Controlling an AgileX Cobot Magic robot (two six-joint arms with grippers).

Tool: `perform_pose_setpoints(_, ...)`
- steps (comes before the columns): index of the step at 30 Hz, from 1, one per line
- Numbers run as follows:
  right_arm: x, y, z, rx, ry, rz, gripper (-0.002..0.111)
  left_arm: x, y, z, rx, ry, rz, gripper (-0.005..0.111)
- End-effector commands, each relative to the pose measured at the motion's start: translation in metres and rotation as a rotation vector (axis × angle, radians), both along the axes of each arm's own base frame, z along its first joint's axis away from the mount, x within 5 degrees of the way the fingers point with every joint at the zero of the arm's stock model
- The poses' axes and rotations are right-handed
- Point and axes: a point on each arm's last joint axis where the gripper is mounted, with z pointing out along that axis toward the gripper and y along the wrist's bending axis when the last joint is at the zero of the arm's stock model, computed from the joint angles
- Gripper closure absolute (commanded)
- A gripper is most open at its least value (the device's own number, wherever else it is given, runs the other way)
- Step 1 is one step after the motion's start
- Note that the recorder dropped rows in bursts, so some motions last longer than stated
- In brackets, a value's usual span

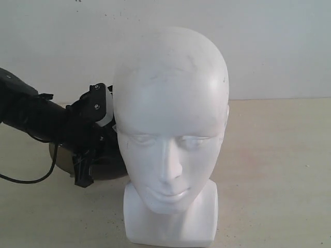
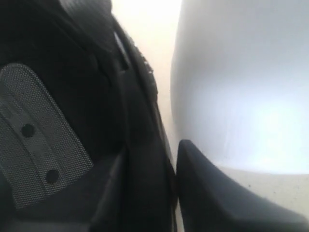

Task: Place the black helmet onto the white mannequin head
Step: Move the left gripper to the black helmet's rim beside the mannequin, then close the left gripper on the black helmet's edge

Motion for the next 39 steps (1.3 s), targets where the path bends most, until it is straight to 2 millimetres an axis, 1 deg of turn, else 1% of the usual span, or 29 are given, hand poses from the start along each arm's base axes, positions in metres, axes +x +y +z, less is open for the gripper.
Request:
perform_pose_setpoints(1, 0.000, -0.001, 0.001, -0.012, -0.010, -0.007, 0.108, -0.007, 0.001, 0.013, 0.015, 0.016, 0.006, 0.102)
perform_pose_setpoints(4, 0.000, -0.001, 0.001, -0.012, -0.010, -0.007, 0.108, -0.014, 0.003, 0.020, 0.030, 0.031, 0.015, 0.102)
perform_pose_setpoints(7, 0.000, -0.001, 0.001, -0.012, -0.010, -0.007, 0.108, -0.019, 0.006, 0.026, 0.049, 0.083, 0.055, 0.102)
perform_pose_setpoints(10, 0.000, -0.001, 0.001, -0.012, -0.010, -0.007, 0.108, -0.028, 0.007, 0.031, 0.084, 0.114, 0.000, 0.102)
perform_pose_setpoints(14, 0.000, -0.001, 0.001, -0.012, -0.010, -0.007, 0.108, -0.039, 0.010, 0.039, 0.106, 0.141, 0.002, 0.102)
perform_pose_setpoints(16, 0.000, -0.001, 0.001, -0.012, -0.010, -0.007, 0.108, -0.047, 0.013, 0.038, 0.136, 0.144, -0.005, 0.102)
perform_pose_setpoints(23, 0.000, -0.001, 0.001, -0.012, -0.010, -0.007, 0.108, -0.078, 0.022, 0.028, 0.163, 0.120, 0.068, 0.102)
perform_pose_setpoints(25, 0.000, -0.001, 0.001, -0.012, -0.010, -0.007, 0.108, -0.086, 0.021, 0.033, 0.133, 0.104, 0.093, 0.102)
perform_pose_setpoints(28, 0.000, -0.001, 0.001, -0.012, -0.010, -0.007, 0.108, -0.097, 0.020, 0.047, 0.080, 0.069, 0.120, 0.102)
perform_pose_setpoints(31, 0.000, -0.001, 0.001, -0.012, -0.010, -0.007, 0.108, -0.110, 0.021, 0.058, 0.032, 0.079, 0.180, 0.102)
perform_pose_setpoints(35, 0.000, -0.001, 0.001, -0.012, -0.010, -0.007, 0.108, -0.130, 0.022, 0.065, -0.024, 0.116, 0.268, 0.102)
perform_pose_setpoints(39, 0.000, -0.001, 0.001, -0.012, -0.010, -0.007, 0.108, -0.152, 0.018, 0.063, -0.033, 0.142, 0.299, 0.102)
